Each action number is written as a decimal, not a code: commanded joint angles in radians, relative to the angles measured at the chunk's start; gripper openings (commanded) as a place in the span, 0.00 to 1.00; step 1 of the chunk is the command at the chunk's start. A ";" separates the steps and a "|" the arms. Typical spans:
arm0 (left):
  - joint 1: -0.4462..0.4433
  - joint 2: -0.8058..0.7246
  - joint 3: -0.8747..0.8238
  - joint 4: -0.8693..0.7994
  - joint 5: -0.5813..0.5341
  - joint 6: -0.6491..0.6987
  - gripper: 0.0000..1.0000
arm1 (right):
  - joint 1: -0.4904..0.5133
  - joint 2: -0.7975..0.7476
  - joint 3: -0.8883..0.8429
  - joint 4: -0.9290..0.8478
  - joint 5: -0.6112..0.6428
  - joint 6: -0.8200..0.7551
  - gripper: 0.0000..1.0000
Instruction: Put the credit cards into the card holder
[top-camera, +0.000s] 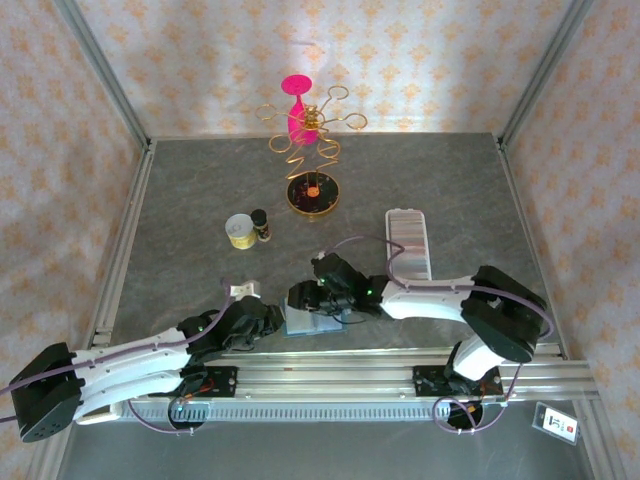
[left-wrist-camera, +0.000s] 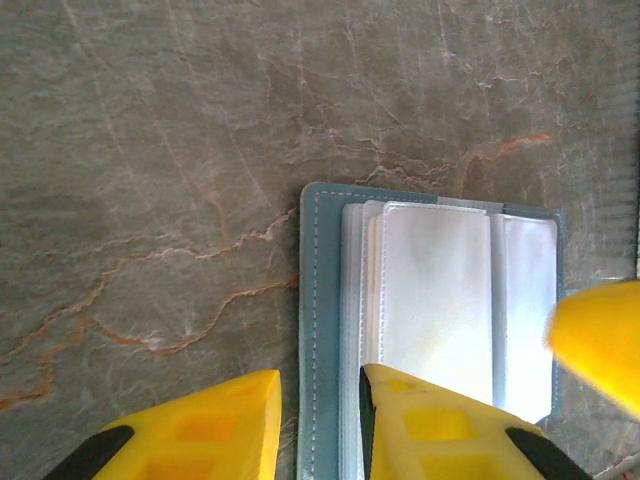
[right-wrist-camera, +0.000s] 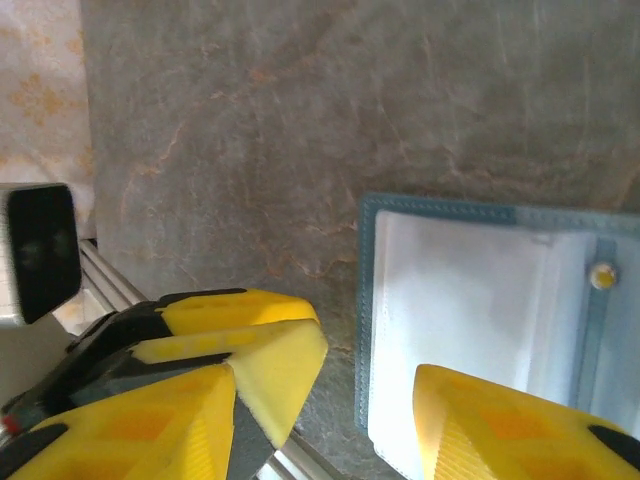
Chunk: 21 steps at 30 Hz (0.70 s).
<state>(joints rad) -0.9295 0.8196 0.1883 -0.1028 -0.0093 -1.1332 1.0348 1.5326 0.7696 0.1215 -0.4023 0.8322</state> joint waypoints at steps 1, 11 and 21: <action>-0.006 0.003 0.037 -0.054 -0.032 0.020 0.30 | -0.050 -0.135 0.083 -0.208 0.134 -0.278 0.50; -0.005 0.072 0.100 -0.033 -0.005 0.082 0.51 | -0.127 -0.614 0.006 -0.546 0.382 -1.544 0.66; -0.006 0.172 0.129 -0.024 0.024 0.121 0.69 | -0.546 -0.761 -0.176 -0.702 0.375 -2.150 0.71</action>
<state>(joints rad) -0.9295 0.9760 0.2871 -0.1230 0.0059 -1.0428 0.5423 0.7784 0.5972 -0.5220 -0.0254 -1.0870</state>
